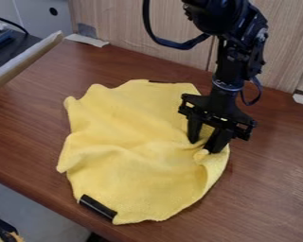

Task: Unfold the cloth from middle to right

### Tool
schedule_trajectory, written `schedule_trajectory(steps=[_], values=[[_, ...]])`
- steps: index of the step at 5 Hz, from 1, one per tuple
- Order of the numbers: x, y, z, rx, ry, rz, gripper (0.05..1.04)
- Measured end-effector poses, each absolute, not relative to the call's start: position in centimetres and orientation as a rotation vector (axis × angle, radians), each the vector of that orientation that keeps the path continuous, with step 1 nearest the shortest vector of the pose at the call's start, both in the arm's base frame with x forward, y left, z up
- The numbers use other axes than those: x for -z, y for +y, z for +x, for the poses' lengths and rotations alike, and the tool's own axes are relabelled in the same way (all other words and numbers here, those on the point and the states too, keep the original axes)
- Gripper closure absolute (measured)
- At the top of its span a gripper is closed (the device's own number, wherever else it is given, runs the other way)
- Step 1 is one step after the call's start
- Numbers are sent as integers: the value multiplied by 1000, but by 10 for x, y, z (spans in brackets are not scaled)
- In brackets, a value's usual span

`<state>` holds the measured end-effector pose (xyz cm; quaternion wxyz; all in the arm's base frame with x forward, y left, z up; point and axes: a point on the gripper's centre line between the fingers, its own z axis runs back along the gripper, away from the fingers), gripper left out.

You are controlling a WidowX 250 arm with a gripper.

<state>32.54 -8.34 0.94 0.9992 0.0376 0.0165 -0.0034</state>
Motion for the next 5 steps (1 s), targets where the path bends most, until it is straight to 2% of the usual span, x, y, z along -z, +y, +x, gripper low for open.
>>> schedule_trajectory(steps=[1, 2, 4, 5], values=[[-10, -82, 323, 5, 37, 76, 112], [-11, -81, 318, 15, 54, 71, 97], [-72, -63, 315, -14, -32, 10, 91], [-101, -54, 311, -23, -69, 1, 87]])
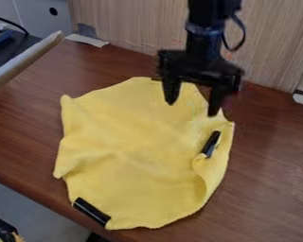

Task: Unfold the cloth from middle to right

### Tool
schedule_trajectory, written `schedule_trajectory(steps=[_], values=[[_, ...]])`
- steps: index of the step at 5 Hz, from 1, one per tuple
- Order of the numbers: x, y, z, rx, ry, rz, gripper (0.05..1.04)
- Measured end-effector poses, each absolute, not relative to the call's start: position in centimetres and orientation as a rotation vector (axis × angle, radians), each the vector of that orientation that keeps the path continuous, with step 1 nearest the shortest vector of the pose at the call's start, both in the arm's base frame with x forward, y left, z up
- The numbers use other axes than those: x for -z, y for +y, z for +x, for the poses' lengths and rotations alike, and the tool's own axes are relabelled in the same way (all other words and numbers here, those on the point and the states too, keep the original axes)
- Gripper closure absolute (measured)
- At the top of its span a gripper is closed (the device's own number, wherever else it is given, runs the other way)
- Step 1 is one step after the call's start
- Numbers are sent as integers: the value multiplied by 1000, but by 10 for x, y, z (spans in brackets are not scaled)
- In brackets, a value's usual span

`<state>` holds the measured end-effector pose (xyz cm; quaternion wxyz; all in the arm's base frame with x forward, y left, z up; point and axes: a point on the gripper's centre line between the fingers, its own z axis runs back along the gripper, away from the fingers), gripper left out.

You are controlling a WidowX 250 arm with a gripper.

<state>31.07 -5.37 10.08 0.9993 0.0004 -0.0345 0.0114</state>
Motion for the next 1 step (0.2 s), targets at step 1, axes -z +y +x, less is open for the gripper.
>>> schedule_trajectory(steps=[1], values=[[-120, -41, 307, -35, -94, -3, 87]])
